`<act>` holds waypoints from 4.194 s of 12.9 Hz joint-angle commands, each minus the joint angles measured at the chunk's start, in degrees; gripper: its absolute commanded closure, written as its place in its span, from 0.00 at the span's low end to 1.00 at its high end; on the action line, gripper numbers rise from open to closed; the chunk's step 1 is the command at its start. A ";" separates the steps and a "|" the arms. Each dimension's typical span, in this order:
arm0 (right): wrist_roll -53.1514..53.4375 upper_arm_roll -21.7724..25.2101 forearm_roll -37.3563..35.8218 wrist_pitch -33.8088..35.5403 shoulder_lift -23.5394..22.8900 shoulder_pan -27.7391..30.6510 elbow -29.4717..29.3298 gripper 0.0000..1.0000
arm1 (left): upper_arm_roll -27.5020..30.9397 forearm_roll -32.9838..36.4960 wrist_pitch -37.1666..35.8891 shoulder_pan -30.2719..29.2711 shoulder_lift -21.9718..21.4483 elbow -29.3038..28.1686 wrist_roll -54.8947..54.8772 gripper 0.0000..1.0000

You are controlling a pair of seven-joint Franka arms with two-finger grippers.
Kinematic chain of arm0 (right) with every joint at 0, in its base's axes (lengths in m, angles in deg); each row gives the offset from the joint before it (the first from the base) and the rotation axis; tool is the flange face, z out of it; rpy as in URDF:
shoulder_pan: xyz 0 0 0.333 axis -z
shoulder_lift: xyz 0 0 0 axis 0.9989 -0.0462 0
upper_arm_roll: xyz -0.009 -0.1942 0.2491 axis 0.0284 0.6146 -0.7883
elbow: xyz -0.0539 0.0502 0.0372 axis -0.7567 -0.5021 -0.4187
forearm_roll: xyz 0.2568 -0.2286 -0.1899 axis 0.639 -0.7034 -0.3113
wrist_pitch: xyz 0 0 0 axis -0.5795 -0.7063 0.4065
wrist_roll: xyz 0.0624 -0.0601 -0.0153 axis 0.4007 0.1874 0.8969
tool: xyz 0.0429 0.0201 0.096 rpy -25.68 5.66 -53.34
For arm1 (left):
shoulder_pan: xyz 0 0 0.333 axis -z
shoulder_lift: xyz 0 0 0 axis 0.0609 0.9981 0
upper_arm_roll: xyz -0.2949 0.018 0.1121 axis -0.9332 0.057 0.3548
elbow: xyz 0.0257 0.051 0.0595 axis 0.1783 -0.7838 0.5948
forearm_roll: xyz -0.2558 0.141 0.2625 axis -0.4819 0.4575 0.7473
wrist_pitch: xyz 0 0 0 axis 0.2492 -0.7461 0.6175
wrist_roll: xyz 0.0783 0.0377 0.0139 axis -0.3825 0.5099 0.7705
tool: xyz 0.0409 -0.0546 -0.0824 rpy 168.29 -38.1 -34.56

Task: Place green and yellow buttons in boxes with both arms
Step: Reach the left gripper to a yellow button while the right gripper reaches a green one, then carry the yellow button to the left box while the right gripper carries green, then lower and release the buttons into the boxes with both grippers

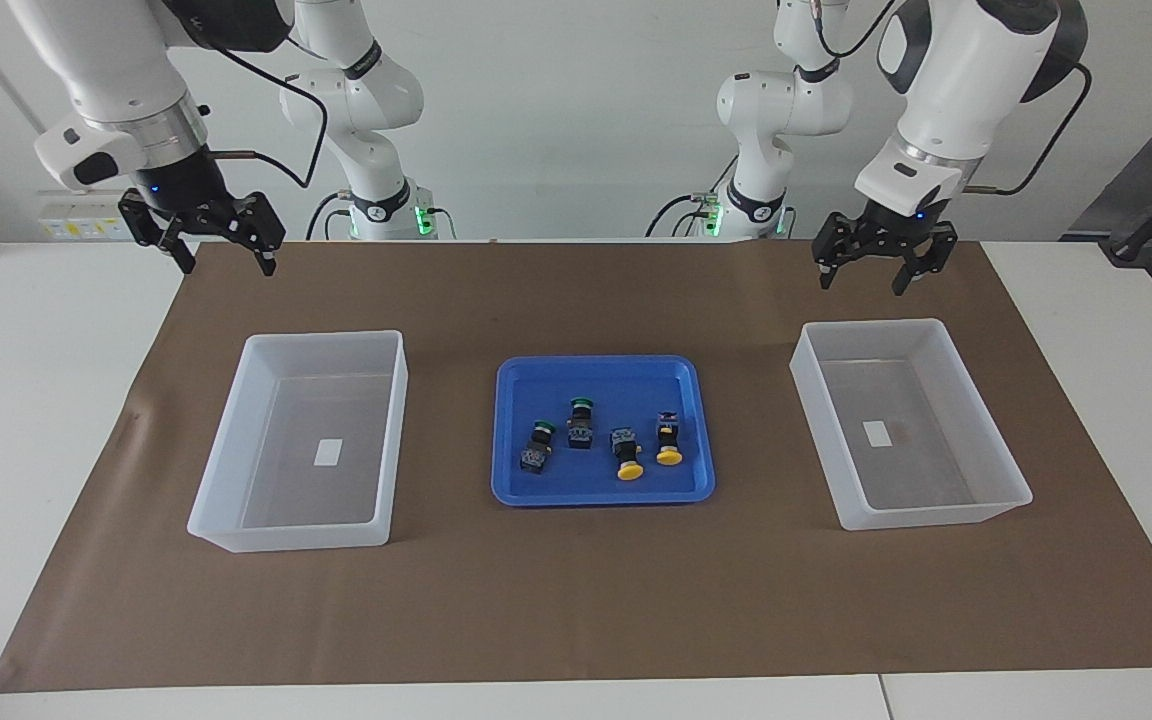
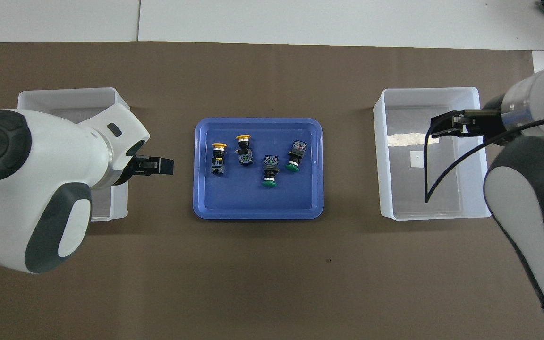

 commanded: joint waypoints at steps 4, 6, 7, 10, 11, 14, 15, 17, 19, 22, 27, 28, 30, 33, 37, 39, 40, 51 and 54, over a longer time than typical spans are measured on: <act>11.17 -0.23 0.43 -16.21 -12.45 -5.90 -0.60 0.00 | 0.88 0.87 13.81 5.24 5.47 -4.13 8.95 0.00; 11.71 -0.23 0.43 -20.35 -15.27 -7.23 -0.60 0.00 | 0.88 0.87 16.10 6.73 9.05 -3.62 10.80 0.00; 12.58 -0.23 0.43 -22.46 -16.59 -7.93 -0.60 0.00 | 0.96 0.78 18.03 7.44 11.33 -3.44 12.46 0.00; 17.14 -0.23 0.43 -27.91 -21.33 -11.26 -1.64 0.00 | 1.05 0.87 21.91 8.15 15.91 -2.82 13.53 0.00; 18.81 -0.23 0.43 -28.28 -23.52 -12.06 -3.04 0.00 | 1.14 0.78 22.70 8.76 18.54 -1.86 14.14 0.00; 22.16 -0.32 0.52 -29.07 -26.27 -14.08 -3.94 0.00 | 1.05 0.87 25.78 9.20 20.85 -1.76 17.30 0.10; 23.47 -0.92 1.22 -28.99 -26.27 -14.44 -4.02 0.00 | 1.05 0.87 25.78 9.29 20.85 -1.94 17.49 0.19; 25.41 -2.16 2.72 -28.99 -26.27 -16.01 -3.94 0.00 | 1.05 0.87 25.78 9.73 20.85 -2.29 18.01 0.54; 25.59 -2.16 2.72 -28.72 -26.27 -16.63 -3.59 0.00 | 1.05 0.87 25.25 10.00 20.76 -2.20 18.10 0.83; 25.42 -2.07 2.37 -28.11 -26.18 -17.08 -1.48 0.00 | 1.32 0.87 22.28 10.00 19.80 -1.59 18.02 1.00; 25.68 -2.16 2.63 -25.92 -25.83 -17.77 0.10 0.24 | 1.58 0.96 11.74 4.48 9.88 -1.68 10.66 1.00; 25.68 -2.16 2.63 -25.82 -25.74 -17.78 0.80 0.27 | 1.58 0.96 9.98 2.29 8.38 -1.59 8.02 1.00; 25.86 -2.16 2.63 -26.17 -26.00 -17.95 0.99 0.30 | 1.58 0.96 8.73 -2.63 7.49 -1.07 1.88 1.00; 26.03 -2.16 2.54 -26.34 -26.00 -17.96 1.60 0.59 | 1.49 0.96 8.64 -11.08 10.03 4.90 -8.50 1.00; 25.95 -2.16 2.72 -24.60 -25.57 -17.69 0.90 1.00 | 1.49 0.87 12.84 -16.97 10.65 4.30 -18.35 1.00; 25.86 -2.16 2.80 -23.11 -23.03 -16.64 -0.59 1.00 | 1.49 0.87 15.22 -18.21 12.93 4.12 -18.98 1.00; 25.77 -2.16 2.80 -21.96 -20.58 -15.33 -0.68 1.00 | 1.49 0.87 16.45 -18.91 14.07 4.04 -18.99 1.00; -11.64 -1.99 3.07 -15.17 -9.04 9.54 6.15 1.00 | 1.58 0.96 31.39 -21.38 25.42 4.39 -19.78 0.87; -12.20 -1.90 3.95 -25.35 -9.74 10.95 13.45 1.00 | 1.58 0.96 32.64 -21.55 25.68 4.21 -22.93 0.27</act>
